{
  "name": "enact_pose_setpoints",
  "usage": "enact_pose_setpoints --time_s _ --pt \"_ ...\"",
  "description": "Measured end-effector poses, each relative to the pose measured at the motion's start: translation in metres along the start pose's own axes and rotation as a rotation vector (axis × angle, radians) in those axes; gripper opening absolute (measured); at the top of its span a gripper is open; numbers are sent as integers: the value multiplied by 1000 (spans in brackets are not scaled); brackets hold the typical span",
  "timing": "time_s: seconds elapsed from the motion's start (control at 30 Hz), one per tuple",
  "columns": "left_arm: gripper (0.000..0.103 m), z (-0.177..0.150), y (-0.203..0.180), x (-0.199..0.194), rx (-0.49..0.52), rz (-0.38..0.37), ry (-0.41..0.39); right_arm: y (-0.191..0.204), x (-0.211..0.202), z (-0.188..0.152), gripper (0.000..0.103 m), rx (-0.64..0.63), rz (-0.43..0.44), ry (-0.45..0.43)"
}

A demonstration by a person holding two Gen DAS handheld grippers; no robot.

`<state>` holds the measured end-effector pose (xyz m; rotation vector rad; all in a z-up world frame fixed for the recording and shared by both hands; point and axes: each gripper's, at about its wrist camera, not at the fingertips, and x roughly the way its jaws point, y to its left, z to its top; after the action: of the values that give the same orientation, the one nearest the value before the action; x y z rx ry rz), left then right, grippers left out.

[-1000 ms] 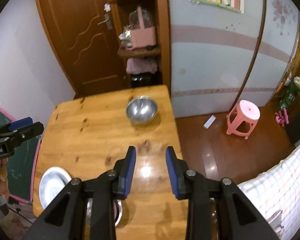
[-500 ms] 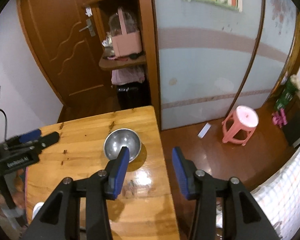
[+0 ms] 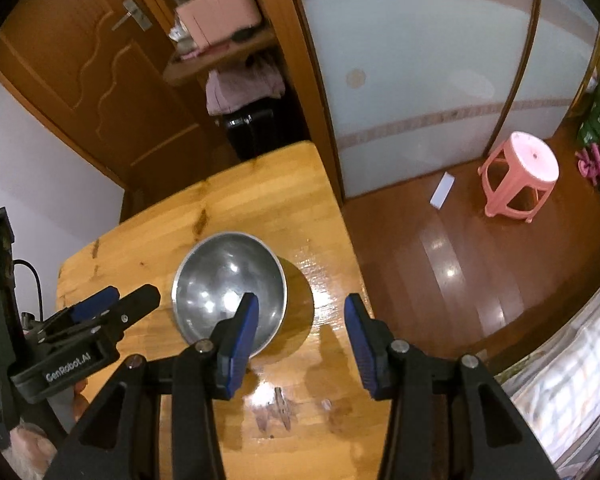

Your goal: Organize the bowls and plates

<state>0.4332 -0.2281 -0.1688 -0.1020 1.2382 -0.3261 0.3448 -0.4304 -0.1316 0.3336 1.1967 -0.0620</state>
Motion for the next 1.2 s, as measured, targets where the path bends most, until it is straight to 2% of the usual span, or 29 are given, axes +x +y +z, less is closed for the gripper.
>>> enact_pose_setpoints --time_s 0.23,0.4,0.47,0.5,0.6,0.63,0.7,0.73,0.8,0.97,1.2 --pt "79 -3 4 30 -3 -21 45 2 33 2 45 -1 -1 60" --pt "65 -3 5 40 -7 -52 73 1 45 3 45 3 10 79" --pt "61 -2 5 43 -7 -63 82 2 48 5 40 3 12 83" --pt "56 -2 5 43 -6 -70 87 3 50 5 38 2 13 86" --pt "40 -3 4 47 -3 -84 104 3 57 5 23 9 28 107" --pt "37 -3 4 49 -5 -87 108 4 60 5 17 10 32 117" --pt "26 -3 5 50 -5 -95 115 4 63 4 15 13 37 125" --pt "24 -3 5 49 -4 -103 115 4 64 4 12 15 39 125" --pt "11 -4 5 48 -3 -122 121 5 63 3 9 18 56 127" --pt "9 -9 -3 37 23 -104 126 11 58 -3 6 10 12 128" --pt "8 -22 -10 -1 40 -106 125 10 32 -14 6 40 45 130"
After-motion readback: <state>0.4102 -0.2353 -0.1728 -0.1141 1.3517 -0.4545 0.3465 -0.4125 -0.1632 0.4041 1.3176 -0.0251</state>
